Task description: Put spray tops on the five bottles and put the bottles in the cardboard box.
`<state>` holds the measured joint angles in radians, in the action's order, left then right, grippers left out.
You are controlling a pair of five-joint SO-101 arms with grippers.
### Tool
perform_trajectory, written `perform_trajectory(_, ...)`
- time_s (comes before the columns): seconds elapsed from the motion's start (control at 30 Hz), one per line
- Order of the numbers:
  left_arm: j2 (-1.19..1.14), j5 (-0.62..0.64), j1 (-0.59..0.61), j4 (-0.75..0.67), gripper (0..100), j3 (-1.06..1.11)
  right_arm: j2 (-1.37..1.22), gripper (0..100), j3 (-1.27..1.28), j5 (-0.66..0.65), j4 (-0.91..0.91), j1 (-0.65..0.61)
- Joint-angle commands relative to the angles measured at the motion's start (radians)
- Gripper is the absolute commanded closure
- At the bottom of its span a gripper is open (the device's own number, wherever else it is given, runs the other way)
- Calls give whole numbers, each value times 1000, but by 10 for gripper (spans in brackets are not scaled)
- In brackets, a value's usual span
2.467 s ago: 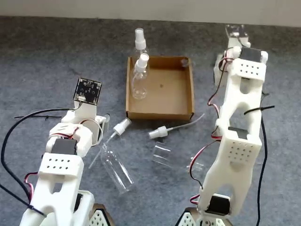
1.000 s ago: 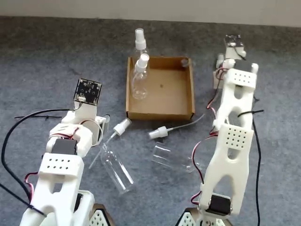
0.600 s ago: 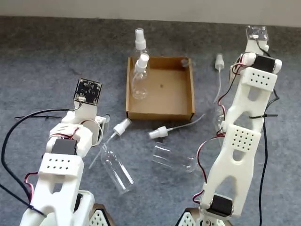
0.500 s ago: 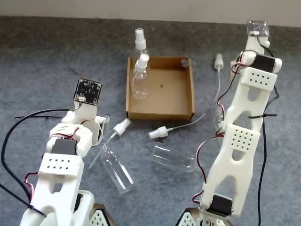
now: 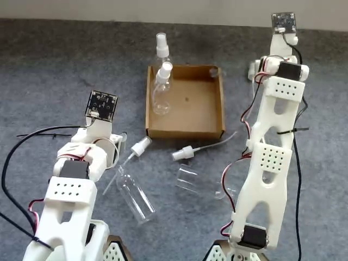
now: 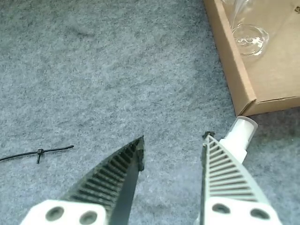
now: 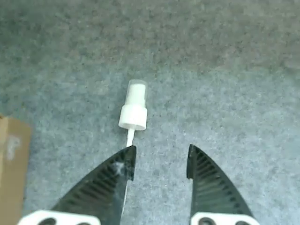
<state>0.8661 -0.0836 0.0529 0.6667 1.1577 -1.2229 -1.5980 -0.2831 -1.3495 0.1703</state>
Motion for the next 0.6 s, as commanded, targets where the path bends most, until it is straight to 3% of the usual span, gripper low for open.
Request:
perform_trajectory(0.0, 12, 8, -19, -17, 805, 2, -30, 854, -8, 2, 150, -5)
perform_trajectory(0.1, 12, 6, -19, -17, 805, 5, -96, 854, -5, 6, 274, -10)
perform_trajectory(0.57, 18, 6, -15, -17, 805, 5, -153, 848, -54, 129, 410, -47)
